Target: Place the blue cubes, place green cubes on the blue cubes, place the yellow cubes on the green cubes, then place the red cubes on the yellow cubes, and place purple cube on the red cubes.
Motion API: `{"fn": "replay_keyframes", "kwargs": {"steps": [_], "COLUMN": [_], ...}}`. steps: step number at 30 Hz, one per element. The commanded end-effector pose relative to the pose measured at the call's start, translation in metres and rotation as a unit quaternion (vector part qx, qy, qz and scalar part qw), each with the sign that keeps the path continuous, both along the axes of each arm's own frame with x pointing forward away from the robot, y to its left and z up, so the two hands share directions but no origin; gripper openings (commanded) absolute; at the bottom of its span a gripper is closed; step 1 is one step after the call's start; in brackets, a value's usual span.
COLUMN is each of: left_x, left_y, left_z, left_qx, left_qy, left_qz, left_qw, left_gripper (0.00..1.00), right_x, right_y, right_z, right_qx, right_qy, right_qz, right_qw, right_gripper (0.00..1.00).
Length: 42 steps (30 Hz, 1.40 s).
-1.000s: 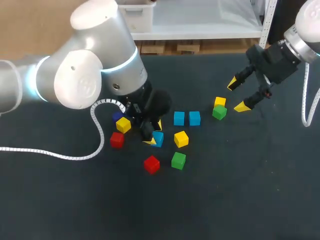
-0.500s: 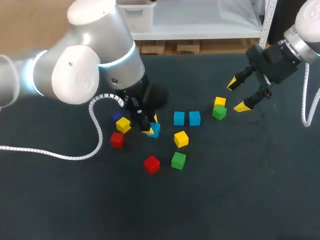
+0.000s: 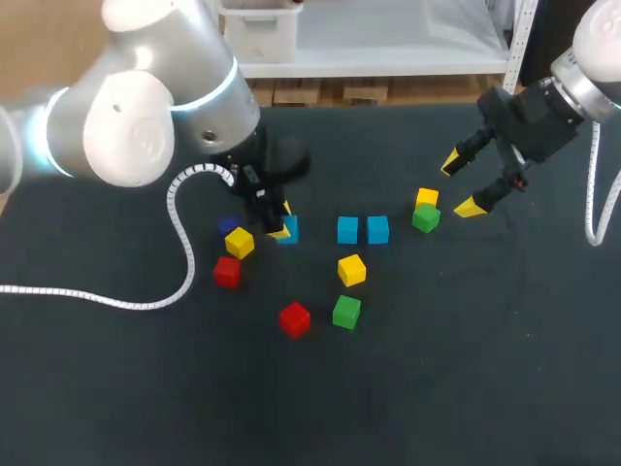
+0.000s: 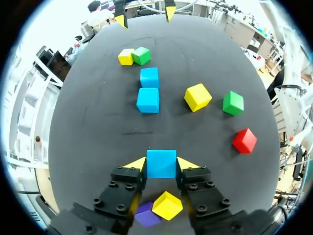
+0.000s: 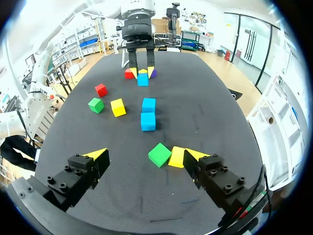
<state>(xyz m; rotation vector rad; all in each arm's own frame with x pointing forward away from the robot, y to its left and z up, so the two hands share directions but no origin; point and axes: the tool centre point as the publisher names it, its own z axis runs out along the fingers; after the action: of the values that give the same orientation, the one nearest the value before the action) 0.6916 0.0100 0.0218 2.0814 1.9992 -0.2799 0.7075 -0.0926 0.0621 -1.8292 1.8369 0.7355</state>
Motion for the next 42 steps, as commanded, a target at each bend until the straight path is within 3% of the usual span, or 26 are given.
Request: {"fn": "replay_keyframes", "kwargs": {"steps": [1, 11, 42], "left_x": [0.010, 0.019, 0.018], "left_y": [-0.010, -0.021, -0.043], "left_z": [-0.002, -0.004, -0.016], "left_qx": [0.016, 0.015, -0.002], "left_qy": [0.002, -0.004, 0.013], "left_qz": [0.000, 0.000, -0.021], "left_qw": [1.000, 1.000, 1.000], "left_gripper": [0.00, 0.00, 0.00], "right_x": [0.000, 0.000, 0.000], "right_y": [0.000, 0.000, 0.000], "right_z": [0.000, 0.000, 0.000], "right_qx": [0.001, 0.001, 0.001], "right_qy": [0.000, 0.000, 0.000], "right_qz": [0.000, 0.000, 0.000], "right_qw": [1.000, 1.000, 1.000], "right_gripper": [1.00, 1.00, 1.00]}}
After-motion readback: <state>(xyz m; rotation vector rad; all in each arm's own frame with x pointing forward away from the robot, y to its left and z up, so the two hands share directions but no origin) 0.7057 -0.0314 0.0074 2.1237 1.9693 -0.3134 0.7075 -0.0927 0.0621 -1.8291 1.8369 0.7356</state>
